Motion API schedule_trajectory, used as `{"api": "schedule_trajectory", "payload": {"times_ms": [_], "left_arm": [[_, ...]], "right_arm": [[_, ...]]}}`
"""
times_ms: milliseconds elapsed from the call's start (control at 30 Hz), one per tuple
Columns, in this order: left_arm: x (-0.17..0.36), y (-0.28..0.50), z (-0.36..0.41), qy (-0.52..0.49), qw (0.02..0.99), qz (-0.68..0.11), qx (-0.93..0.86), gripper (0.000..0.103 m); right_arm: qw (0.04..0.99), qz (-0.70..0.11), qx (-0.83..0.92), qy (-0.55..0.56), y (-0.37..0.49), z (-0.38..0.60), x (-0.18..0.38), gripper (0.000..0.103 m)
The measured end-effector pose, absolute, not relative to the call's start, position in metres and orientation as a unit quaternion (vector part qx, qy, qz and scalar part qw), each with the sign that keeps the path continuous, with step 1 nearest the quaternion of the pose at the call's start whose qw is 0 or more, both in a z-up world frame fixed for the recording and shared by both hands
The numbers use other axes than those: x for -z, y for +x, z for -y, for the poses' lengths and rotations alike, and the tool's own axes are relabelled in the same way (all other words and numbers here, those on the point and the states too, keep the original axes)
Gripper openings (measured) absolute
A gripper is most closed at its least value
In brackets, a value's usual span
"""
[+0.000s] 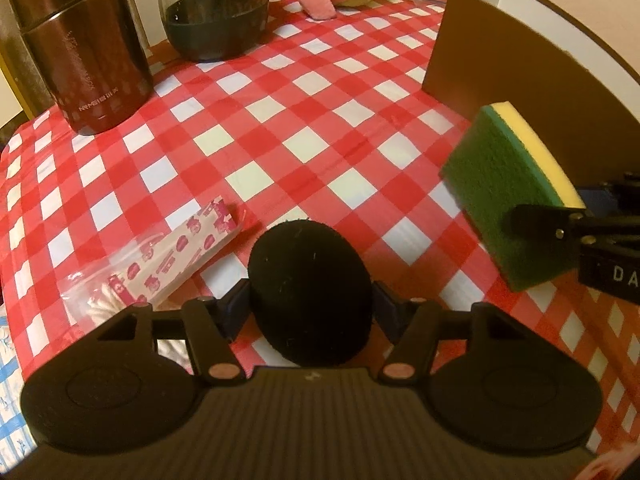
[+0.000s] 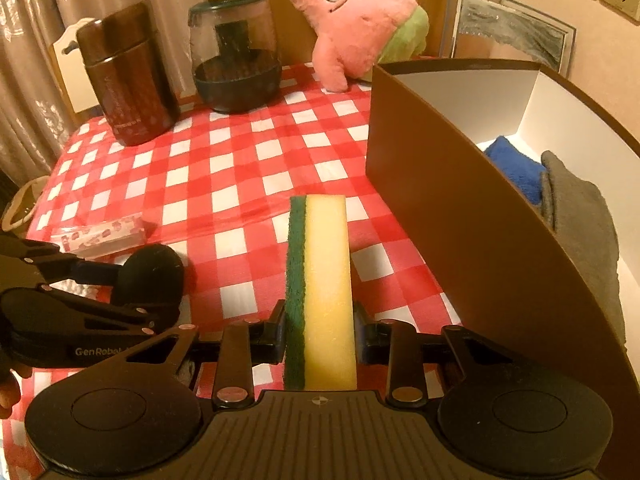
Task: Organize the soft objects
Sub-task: 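Carry the sponge in the right tool over the brown box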
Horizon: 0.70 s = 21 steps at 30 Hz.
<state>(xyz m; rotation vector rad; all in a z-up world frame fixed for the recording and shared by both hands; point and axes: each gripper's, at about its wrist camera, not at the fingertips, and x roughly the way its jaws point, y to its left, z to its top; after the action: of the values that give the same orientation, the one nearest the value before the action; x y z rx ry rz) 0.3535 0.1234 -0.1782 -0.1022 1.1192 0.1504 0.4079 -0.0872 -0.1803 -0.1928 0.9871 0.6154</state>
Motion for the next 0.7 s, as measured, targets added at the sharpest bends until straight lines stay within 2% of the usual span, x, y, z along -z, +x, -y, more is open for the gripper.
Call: {"api": "schedule_trajectory", "payload": {"times_ms": [700], "left_arm": [[0.118,0.300,-0.088,-0.038,0.866,-0.498,-0.034,0.062]], "right_arm": [[0.845,-0.450,-0.287,-0.047,0.341,0.136,0.130,0.032]]}}
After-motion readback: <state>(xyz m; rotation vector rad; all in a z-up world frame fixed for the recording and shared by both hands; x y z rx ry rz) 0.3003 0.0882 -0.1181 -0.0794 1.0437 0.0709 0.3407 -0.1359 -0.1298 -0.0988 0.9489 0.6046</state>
